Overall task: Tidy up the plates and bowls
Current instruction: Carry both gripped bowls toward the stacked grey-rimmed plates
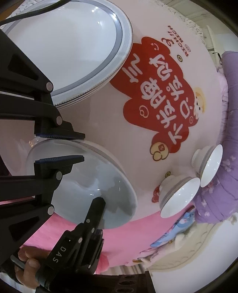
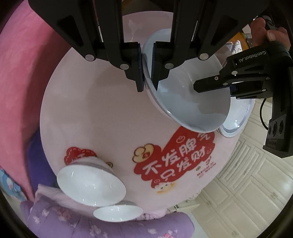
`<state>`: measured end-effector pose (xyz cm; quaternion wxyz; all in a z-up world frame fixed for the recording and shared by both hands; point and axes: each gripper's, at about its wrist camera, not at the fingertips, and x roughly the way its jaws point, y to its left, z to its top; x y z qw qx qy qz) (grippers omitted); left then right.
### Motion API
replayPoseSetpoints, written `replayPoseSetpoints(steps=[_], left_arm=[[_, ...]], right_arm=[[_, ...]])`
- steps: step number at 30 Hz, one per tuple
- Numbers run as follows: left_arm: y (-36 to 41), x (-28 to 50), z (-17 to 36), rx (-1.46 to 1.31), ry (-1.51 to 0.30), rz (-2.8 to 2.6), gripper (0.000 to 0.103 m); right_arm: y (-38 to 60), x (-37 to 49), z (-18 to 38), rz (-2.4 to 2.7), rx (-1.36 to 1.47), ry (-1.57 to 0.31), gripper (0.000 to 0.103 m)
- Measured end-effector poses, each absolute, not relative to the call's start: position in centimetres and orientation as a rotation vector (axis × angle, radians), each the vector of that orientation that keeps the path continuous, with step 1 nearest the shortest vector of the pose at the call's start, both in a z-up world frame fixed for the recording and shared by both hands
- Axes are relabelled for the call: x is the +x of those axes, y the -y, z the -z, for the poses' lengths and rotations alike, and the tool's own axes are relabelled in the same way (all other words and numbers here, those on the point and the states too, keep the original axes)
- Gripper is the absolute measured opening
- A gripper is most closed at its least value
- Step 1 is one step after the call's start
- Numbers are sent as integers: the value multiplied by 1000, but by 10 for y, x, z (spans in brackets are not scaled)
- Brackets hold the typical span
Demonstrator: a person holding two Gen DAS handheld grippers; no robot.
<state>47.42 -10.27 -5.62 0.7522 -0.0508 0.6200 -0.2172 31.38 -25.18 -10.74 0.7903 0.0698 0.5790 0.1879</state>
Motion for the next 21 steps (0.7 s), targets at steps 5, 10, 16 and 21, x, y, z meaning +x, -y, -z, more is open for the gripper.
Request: replayPoseSetpoints(steps=[5,10,16,21], left_arm=[[107,480,59,-101,-1347,460,12],[109,486,63,-107,-1345,456,12],[110,495,67,-112,-1334,454,12],[109,497,63,-105,-1308,452,12]], right_arm=[[253,320,109,-402,164,-1245,8],[255,327,113,-400,181,-1244,8],[256,332,117,-394,203,-1236,11],[256,333,118,-391,216,-1221,11]])
